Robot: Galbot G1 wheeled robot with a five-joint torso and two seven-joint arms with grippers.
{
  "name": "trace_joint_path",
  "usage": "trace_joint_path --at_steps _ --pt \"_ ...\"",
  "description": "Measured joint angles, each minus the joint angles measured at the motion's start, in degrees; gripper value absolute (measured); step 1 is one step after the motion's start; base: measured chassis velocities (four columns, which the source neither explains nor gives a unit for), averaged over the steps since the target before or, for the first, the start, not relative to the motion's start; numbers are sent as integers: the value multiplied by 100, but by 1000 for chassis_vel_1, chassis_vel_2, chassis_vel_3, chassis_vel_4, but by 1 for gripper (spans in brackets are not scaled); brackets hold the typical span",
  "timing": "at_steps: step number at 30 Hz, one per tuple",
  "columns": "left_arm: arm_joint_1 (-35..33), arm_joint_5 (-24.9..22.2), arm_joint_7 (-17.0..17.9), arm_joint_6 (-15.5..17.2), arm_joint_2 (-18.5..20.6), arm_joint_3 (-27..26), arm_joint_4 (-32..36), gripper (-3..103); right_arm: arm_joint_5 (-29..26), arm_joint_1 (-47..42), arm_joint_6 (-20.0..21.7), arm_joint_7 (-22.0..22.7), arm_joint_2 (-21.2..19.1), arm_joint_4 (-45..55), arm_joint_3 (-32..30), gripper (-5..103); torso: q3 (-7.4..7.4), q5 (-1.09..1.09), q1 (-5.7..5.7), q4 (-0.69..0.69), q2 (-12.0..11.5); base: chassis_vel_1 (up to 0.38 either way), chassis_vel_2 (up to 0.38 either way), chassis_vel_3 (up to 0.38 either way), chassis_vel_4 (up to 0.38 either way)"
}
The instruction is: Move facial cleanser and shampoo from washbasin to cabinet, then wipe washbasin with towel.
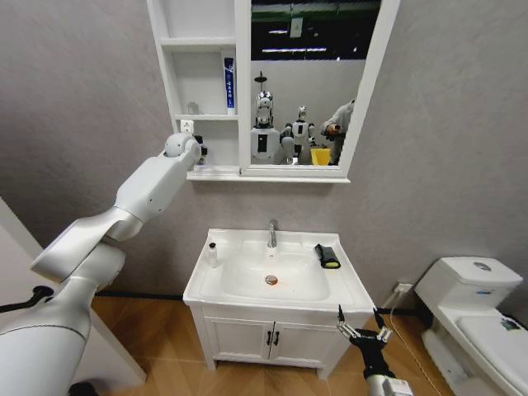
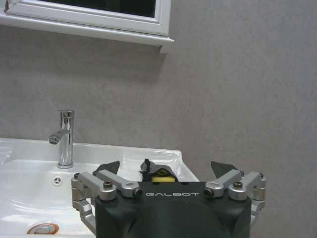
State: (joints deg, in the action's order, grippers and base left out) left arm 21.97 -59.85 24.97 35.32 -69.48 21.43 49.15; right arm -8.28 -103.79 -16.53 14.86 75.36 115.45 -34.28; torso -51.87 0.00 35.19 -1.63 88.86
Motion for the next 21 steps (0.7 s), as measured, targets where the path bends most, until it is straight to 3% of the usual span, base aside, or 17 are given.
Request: trace_joint_path --at_steps 11,15,16,19,21 --pt "-39 151 -108 -108 -186 -129 -239 41 8 -35 -24 1 34 -19 -16 100 0 1 0 -1 0 0 0 0 0" --pt "-133 144 -120 -190 -115 -196 -108 56 17 -33 -26 17 36 -12 -17 100 1 1 0 0 0 0 0 0 0" --pt "-133 144 -120 -190 -115 -196 -108 56 17 -33 -26 17 36 -12 -17 100 1 1 0 0 0 0 0 0 0" --pt "-315 148 -109 -220 80 -267 234 73 10 -41 -26 30 29 38 -54 100 0 -1 0 0 0 0 0 0 0" --pt "-392 153 -83 -242 200 -290 465 78 10 -56 -30 30 30 44 -62 100 0 0 0 -1 0 0 0 0 0"
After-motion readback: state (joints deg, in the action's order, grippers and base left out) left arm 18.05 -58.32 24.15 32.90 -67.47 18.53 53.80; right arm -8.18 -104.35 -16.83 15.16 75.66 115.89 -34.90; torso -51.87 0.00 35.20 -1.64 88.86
